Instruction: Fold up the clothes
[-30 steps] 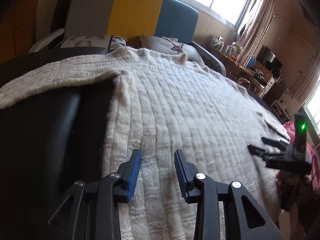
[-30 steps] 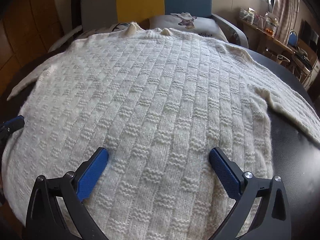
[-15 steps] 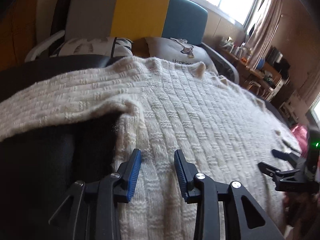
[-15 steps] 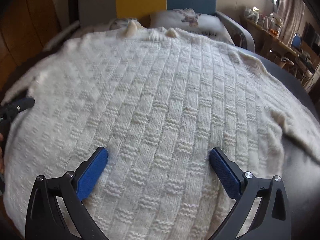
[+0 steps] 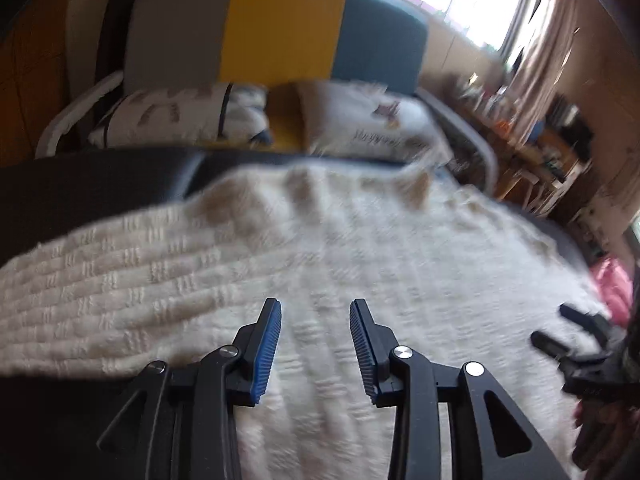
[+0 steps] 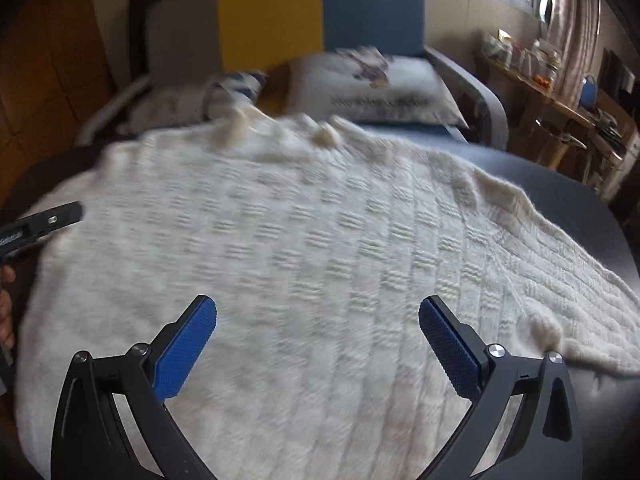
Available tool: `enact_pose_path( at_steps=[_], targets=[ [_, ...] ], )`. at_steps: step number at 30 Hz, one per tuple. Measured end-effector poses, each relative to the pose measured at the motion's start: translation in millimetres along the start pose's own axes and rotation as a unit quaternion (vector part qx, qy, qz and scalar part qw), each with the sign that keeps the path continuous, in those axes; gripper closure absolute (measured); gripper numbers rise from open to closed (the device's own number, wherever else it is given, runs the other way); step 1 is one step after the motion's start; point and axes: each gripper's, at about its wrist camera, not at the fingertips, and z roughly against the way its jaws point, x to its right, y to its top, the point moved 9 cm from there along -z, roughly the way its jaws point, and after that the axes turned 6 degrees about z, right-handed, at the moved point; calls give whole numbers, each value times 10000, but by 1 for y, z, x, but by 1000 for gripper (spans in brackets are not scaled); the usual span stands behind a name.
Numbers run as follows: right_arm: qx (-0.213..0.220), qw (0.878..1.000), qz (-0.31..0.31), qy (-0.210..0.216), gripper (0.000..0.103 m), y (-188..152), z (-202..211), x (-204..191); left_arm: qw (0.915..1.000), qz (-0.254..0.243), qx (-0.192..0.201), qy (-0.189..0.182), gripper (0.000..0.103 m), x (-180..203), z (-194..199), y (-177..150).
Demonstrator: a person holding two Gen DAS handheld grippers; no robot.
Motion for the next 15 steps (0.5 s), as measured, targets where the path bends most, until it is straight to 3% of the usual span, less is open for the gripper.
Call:
enact_pose_path(
  at_steps=[2, 4, 6, 12, 15],
  targets=[
    [-206, 9997, -83, -35, 0, -13, -12, 7, 10000, -25, 81, -34, 67, -2, 1, -4],
    [-118, 9998, -143, 99, 0, -14, -12, 10, 9999, -71, 121, -55, 67, 0, 5, -3],
    [-40, 9997, -153, 190, 0, -10, -8, 12, 9992, -38, 257, -320, 67, 10, 11, 10],
    [333, 9992, 34, 233, 0, 46, -5, 15, 9971, -427, 444, -455, 67, 43, -10, 64],
    [367, 9993, 4, 103, 0, 71, -16, 25, 9979, -552, 297, -147, 67, 43, -38, 79]
  ],
)
